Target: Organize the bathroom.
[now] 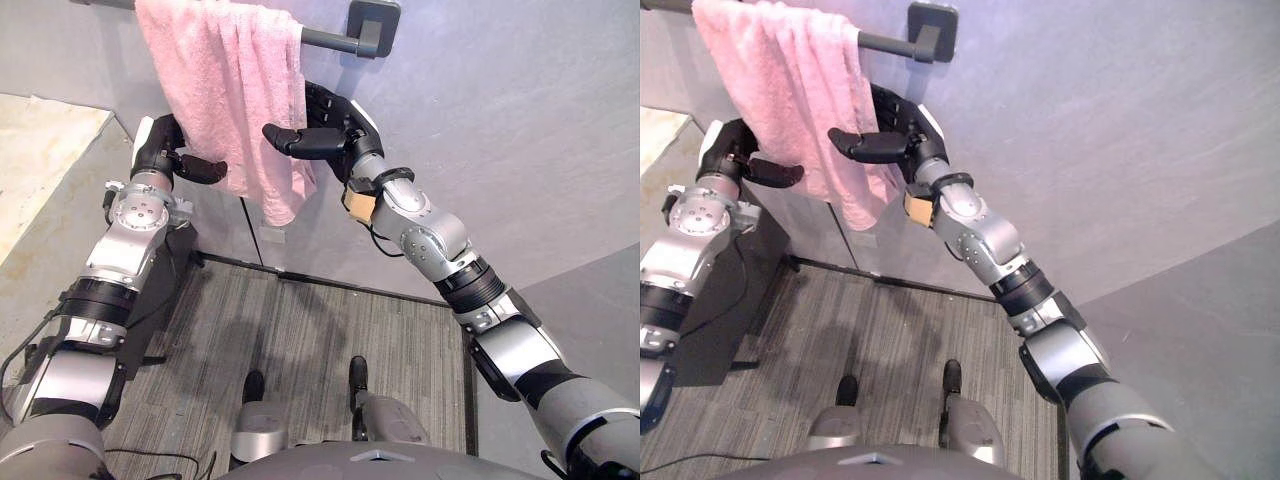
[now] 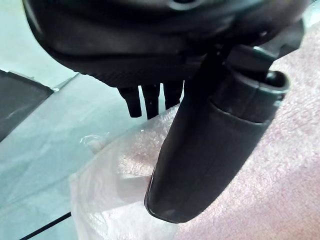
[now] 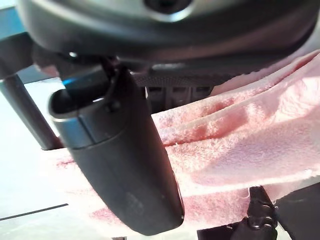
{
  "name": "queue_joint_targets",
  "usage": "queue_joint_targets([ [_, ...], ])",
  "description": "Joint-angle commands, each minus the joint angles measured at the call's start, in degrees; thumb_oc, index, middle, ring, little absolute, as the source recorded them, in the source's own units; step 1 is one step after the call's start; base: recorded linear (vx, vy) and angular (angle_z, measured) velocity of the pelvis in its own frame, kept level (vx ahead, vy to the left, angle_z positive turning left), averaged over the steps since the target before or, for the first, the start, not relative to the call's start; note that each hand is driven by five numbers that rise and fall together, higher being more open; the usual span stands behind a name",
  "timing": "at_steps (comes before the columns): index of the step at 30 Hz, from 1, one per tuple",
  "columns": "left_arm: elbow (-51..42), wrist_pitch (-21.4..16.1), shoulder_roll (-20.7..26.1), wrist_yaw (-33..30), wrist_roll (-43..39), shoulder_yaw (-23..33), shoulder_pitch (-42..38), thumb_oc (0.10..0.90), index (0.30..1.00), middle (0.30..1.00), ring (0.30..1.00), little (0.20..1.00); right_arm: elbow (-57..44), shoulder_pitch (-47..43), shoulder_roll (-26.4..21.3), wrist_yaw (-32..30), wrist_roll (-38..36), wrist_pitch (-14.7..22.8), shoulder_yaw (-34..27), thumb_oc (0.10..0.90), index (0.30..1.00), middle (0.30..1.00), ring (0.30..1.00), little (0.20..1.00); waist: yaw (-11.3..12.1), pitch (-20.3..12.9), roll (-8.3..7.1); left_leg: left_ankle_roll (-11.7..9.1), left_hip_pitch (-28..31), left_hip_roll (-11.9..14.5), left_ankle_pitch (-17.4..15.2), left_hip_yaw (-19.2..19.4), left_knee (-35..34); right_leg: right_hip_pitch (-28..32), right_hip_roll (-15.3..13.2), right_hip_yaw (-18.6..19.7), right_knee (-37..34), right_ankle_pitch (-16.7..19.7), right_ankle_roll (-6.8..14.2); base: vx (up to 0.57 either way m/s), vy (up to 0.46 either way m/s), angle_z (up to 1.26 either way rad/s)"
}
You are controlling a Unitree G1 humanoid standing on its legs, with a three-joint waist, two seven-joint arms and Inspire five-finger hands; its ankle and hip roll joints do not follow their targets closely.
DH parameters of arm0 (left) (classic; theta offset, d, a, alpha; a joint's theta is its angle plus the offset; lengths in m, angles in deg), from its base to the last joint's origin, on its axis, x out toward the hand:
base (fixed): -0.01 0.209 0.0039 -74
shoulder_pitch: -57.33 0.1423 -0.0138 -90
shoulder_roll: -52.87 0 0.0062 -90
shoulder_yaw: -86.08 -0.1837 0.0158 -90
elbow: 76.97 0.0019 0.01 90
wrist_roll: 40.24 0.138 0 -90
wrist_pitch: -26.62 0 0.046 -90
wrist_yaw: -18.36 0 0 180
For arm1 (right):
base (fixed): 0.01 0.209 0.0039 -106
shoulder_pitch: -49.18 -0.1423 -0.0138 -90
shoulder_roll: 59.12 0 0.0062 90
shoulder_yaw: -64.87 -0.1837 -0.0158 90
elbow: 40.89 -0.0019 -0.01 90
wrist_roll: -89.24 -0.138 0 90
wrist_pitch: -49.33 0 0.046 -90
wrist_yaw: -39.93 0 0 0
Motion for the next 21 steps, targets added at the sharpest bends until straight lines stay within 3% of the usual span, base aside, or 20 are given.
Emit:
queue_joint_targets([
  [1,-6.55,-16.72,1.06,-2.19,0.81,-3.77,-12.17,0.8,0.9,0.9,0.9,0.9,3.43,-4.34,4.01,0.13,-0.81,7.36,1.12,0.8,0.9,0.9,0.9,0.9,-2.78,-16.67,3.07,2.64,1.31,-0.17,-1.63,4.81,2.22,3.24,-3.91,0.79,2.13,-5.91,1.91,0.0,0.0,0.0],
  [7,-9.63,-15.56,1.85,-0.83,-0.89,-3.0,-12.42,0.8,0.9,0.9,0.9,0.9,4.54,-3.22,3.89,0.49,-1.37,6.15,1.77,0.8,0.9,0.9,0.9,0.9,-2.76,-16.79,3.18,2.68,1.45,-0.21,-1.53,4.69,1.81,3.45,-3.92,0.72,1.82,-5.88,1.84,0.0,0.0,0.0],
  [8,-8.23,-15.73,5.01,1.55,-5.01,-2.02,-13.4,0.8,0.9,0.9,0.9,0.9,3.72,-2.8,2.86,0.45,-2.19,4.72,2.41,0.8,0.9,0.9,0.9,0.9,-2.9,-17.26,3.71,2.74,1.46,-0.19,-1.22,4.54,1.3,3.48,-4.08,0.44,1.53,-5.69,1.83,0.02,0.042,0.02],
  [10,-5.39,-15.1,7.09,2.62,-7.68,-3.25,-16.63,0.8,0.9,0.9,0.9,0.9,3.71,-3.22,1.9,0.63,-3.61,3.77,2.94,0.8,0.9,0.9,0.9,0.9,-3.27,-17.65,4.02,2.8,1.48,-0.24,-1.07,4.82,1.17,3.39,-4.15,0.4,1.5,-5.55,1.85,0.02,0.039,0.0],
  [13,2.34,-13.11,8.47,2.74,-12.07,-10.55,-27.1,0.8,0.9,0.9,0.9,0.9,5.96,-4.79,0.56,2.56,-6.43,3.88,5.22,0.8,0.9,0.9,0.9,0.9,-4.41,-18.47,4.75,2.68,1.66,-0.19,-1.07,5.9,1.05,3.33,-4.06,0.91,1.3,-5.63,1.97,0.03,0.007,0.01],
  [16,4.51,-13.37,8.16,2.52,-13.3,-13.05,-29.88,0.8,0.9,0.9,0.9,0.9,6.24,-4.94,0.78,2.59,-6.84,4.08,5.94,0.8,0.9,0.9,0.9,0.9,-4.63,-18.37,4.91,2.62,1.68,-0.16,-1.09,6.21,1.22,3.51,-3.98,1.04,1.16,-5.68,1.95,0.02,-0.001,-0.02],
  [17,5.82,-13.54,7.97,2.8,-14.46,-14.24,-31.11,0.4,0.3,0.3,0.3,0.3,5.95,-4.8,1.0,2.18,-6.5,3.75,6.3,0.486,0.429,0.429,0.429,0.429,-4.63,-18.18,5.01,2.6,1.61,-0.15,-1.08,6.19,1.39,3.73,-3.95,1.01,0.94,-5.68,1.87,0.0,0.0,0.0],
  [18,5.88,-13.57,7.95,2.78,-14.47,-14.32,-31.17,0.4,0.3,0.3,0.3,0.3,5.9,-4.77,1.02,2.1,-6.44,3.73,6.31,0.4,0.3,0.3,0.3,0.3,-4.63,-18.16,5.0,2.59,1.6,-0.15,-1.09,6.18,1.4,3.76,-3.95,0.99,0.91,-5.68,1.87,0.0,0.0,0.0],
  [21,6.31,-13.76,7.49,2.86,-14.83,-14.82,-31.52,0.4,0.3,0.3,0.3,0.3,5.74,-4.57,1.85,1.31,-5.18,3.69,6.61,0.4,0.3,0.3,0.3,0.3,-4.39,-17.78,5.02,2.61,1.27,-0.2,-1.12,5.87,1.64,3.87,-3.94,0.93,0.66,-5.64,1.83,0.0,0.0,0.0],
])
